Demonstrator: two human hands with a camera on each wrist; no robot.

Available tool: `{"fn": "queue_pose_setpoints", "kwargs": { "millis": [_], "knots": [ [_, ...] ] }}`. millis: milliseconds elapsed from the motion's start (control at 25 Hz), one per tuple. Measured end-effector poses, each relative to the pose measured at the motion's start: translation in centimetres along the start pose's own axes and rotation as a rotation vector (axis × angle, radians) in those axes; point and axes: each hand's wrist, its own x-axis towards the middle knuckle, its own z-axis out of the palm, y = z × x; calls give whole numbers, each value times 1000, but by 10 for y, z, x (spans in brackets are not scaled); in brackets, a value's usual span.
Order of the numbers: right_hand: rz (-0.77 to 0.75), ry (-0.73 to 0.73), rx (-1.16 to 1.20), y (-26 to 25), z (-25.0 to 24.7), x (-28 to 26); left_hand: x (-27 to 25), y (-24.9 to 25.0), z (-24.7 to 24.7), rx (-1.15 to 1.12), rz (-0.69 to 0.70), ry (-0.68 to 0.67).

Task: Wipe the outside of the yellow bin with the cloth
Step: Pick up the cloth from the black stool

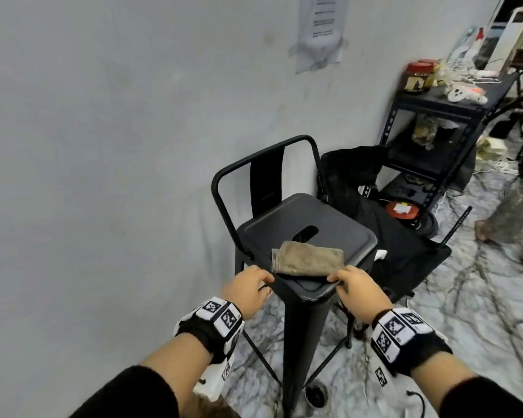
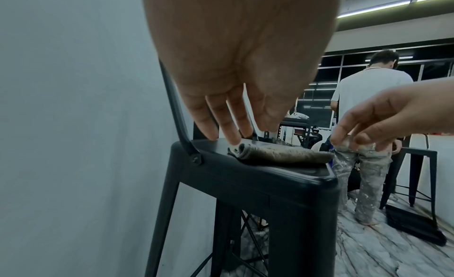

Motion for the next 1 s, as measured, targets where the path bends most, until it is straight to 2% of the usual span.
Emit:
{"fn": "queue_pose_setpoints", "kwargs": {
  "millis": [200,320,480,800,1000],
  "knots": [
    [49,-44,-102,14,7,29,52,-2,25,99,69,47],
    [30,-79,-114,21,13,38,67,-6,35,151,78,10],
    [8,8,-40,28,20,47,80,-10,40,58,70,49],
    [-27,59,-71,23,27,45,68,-14,43,-79,22,180],
    [-85,-1,-89,-7,42,35,32,-36,34,-158,-57,205]
  ]
}}
